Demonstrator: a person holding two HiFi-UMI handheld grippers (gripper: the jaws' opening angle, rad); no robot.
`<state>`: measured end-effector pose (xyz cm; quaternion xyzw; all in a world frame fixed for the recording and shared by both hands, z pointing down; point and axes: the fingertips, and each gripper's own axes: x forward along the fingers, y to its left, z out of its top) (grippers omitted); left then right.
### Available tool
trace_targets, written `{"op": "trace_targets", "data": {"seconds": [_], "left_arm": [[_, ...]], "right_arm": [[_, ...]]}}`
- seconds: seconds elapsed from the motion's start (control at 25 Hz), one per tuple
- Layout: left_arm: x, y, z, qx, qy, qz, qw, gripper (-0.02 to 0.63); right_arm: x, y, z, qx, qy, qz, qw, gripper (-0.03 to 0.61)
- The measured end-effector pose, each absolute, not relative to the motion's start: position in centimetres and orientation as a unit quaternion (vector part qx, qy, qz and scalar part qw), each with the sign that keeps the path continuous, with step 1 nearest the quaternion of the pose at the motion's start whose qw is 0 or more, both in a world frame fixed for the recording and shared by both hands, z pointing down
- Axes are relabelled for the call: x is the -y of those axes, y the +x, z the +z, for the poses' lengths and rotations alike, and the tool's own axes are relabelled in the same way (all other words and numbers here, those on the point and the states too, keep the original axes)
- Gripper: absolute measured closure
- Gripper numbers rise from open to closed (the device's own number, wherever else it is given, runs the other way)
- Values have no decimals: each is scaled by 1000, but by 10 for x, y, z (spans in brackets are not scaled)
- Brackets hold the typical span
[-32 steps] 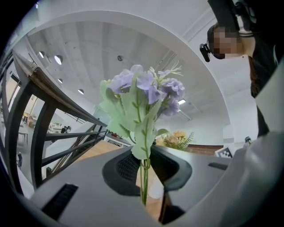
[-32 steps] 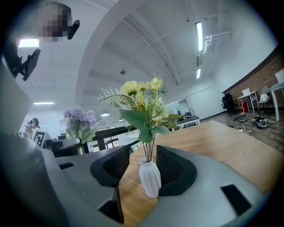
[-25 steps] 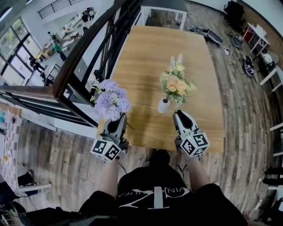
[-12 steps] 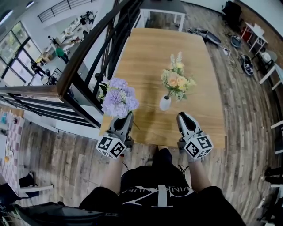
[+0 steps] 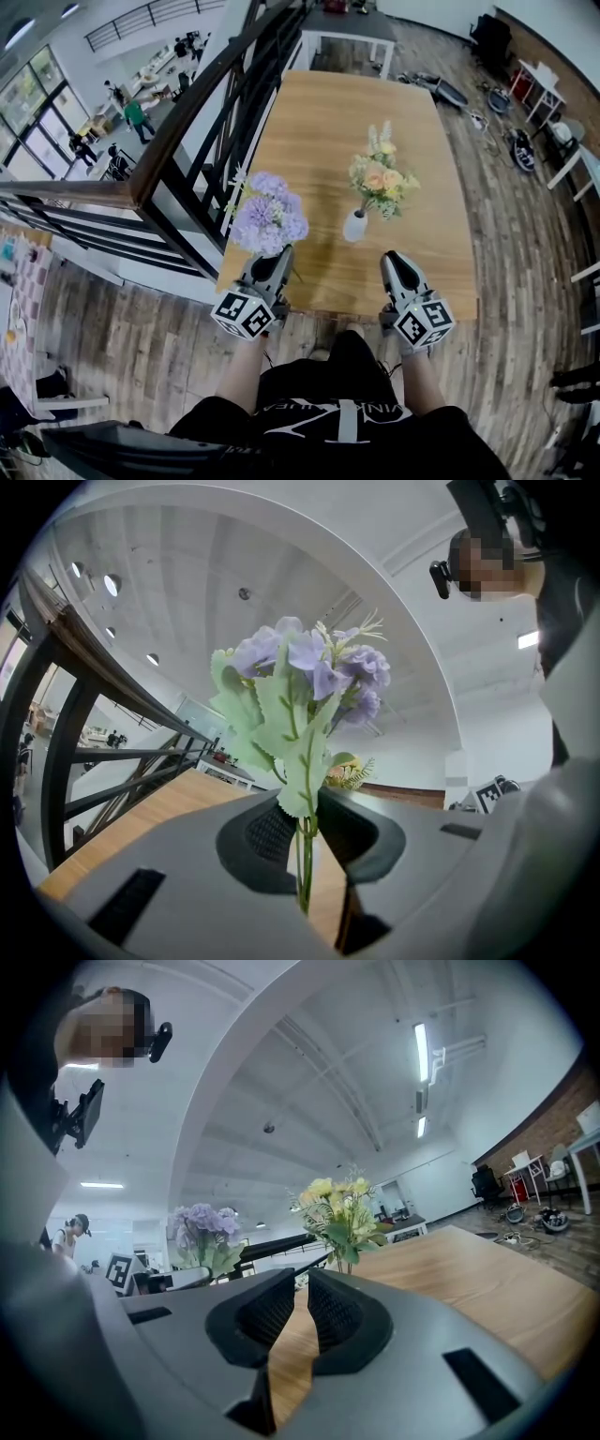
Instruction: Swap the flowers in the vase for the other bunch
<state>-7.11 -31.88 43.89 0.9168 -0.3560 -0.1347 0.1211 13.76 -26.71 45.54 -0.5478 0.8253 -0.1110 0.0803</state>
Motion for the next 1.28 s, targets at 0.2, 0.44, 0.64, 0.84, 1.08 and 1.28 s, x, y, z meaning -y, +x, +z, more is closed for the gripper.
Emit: {"op": "trace_targets", "data": {"seconds": [0.2, 0.44, 0.64, 0.84, 1.08, 1.28], "left_arm": [[325, -69, 442, 350, 917, -137, 131, 545], [331, -62, 440, 342, 922, -133, 120, 545], [325, -59, 445, 339, 923, -128, 127, 545], [308, -51, 456, 327, 927, -118, 142, 545], [281, -56, 444, 329, 928, -117, 128, 545], [252, -67, 437, 341, 922, -124, 132, 545]], "right_arm": [[267, 133, 456, -828, -545, -112, 76, 517], [271, 135, 454, -832, -540, -108, 71, 517], [265, 131, 457, -834, -535, -113, 73, 516], [244, 132, 472, -828, -541, -132, 71, 517], [219, 138, 466, -820, -548, -138, 90, 517], [193, 120, 458, -833, -529, -137, 84, 516]]}}
